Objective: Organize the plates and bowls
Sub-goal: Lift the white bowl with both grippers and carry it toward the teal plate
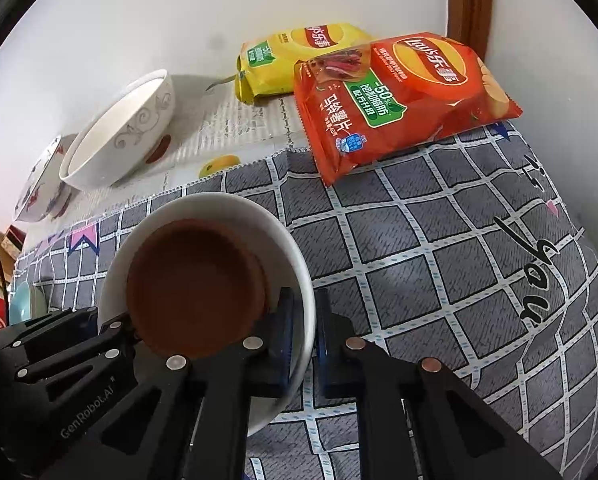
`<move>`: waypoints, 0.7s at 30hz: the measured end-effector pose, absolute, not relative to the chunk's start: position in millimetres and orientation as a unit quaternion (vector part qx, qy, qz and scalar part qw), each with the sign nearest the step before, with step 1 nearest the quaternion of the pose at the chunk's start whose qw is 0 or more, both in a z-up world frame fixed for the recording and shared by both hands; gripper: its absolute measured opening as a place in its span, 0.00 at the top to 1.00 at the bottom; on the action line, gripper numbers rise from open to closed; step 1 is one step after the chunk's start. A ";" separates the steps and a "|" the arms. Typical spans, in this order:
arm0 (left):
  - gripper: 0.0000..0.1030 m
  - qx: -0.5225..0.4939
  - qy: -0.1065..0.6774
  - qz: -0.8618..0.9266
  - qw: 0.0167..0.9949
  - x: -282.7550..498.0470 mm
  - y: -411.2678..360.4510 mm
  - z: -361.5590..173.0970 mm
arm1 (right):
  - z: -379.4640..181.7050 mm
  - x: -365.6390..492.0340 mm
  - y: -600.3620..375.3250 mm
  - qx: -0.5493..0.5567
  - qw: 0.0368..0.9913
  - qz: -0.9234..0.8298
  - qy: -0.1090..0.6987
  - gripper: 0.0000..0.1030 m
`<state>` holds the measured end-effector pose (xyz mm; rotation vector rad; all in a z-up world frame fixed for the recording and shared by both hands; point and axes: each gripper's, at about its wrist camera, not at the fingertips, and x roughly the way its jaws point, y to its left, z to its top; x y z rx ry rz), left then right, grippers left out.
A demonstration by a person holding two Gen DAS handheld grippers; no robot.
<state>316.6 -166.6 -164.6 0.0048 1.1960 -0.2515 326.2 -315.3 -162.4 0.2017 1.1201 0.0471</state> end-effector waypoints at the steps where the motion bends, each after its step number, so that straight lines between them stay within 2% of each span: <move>1: 0.85 0.004 0.561 -0.118 0.819 316.9 -167.1 -164.6 | -162.6 326.1 -315.8 0.096 0.842 0.022 0.530 0.91; 5: 0.87 0.007 0.563 -0.116 0.818 318.5 -168.0 -165.7 | -162.3 329.0 -315.1 0.092 0.838 0.024 0.537 0.89; 10: 0.87 0.020 0.558 -0.109 0.822 319.8 -171.1 -168.3 | -162.0 330.1 -314.8 0.096 0.842 0.015 0.531 0.92; 21: 0.88 -0.009 0.557 -0.116 0.822 305.9 -153.1 -156.8 | -148.3 315.4 -312.4 0.100 0.846 0.006 0.523 0.92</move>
